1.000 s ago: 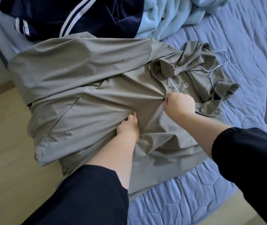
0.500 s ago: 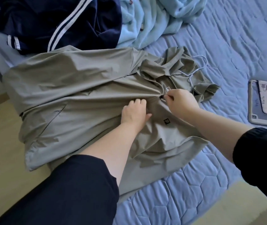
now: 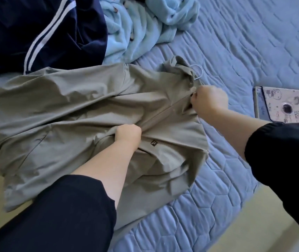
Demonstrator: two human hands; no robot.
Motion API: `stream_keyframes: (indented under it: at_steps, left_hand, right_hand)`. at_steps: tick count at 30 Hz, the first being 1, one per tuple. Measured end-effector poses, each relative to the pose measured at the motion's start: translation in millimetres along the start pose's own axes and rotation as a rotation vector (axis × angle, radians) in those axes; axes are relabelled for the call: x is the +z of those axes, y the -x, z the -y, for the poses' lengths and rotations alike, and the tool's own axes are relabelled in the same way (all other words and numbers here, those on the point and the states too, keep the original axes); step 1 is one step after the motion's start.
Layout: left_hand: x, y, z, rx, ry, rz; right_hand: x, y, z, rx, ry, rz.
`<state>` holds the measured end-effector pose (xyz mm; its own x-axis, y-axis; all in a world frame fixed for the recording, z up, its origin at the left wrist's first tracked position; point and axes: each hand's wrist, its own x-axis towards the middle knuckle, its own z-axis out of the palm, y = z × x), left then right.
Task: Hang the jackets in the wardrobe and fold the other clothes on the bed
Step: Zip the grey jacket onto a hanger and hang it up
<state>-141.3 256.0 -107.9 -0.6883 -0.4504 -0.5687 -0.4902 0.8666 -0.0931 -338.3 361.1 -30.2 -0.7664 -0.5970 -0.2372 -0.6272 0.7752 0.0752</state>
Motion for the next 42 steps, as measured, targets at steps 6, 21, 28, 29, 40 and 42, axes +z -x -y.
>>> stream_keyframes:
  at_steps: [6, 21, 28, 29, 40, 42]
  left_hand:
    - [-13, 15, -16, 0.014, 0.249, -0.148]
    - [-64, -31, -74, 0.16, 0.251, -0.312]
    - [-4, -16, -52, 0.133, 0.405, -0.042]
    - [5, -14, -50, 0.136, 0.409, -0.015]
    - [-3, -10, -37, 0.171, 0.566, 0.101]
    - [-18, 7, -36, 0.133, 0.684, 0.011]
  right_hand:
    - [5, 19, 9, -0.143, -0.174, -0.015]
    - [9, 32, -10, -0.273, -0.038, -0.041]
    - [47, 10, -51, 0.265, -0.553, 0.393]
    - [59, 12, -54, 0.314, -0.561, 0.439]
    - [77, 35, -18, 0.617, -1.082, 0.16]
    - [57, 44, -16, 0.57, -1.056, 0.1]
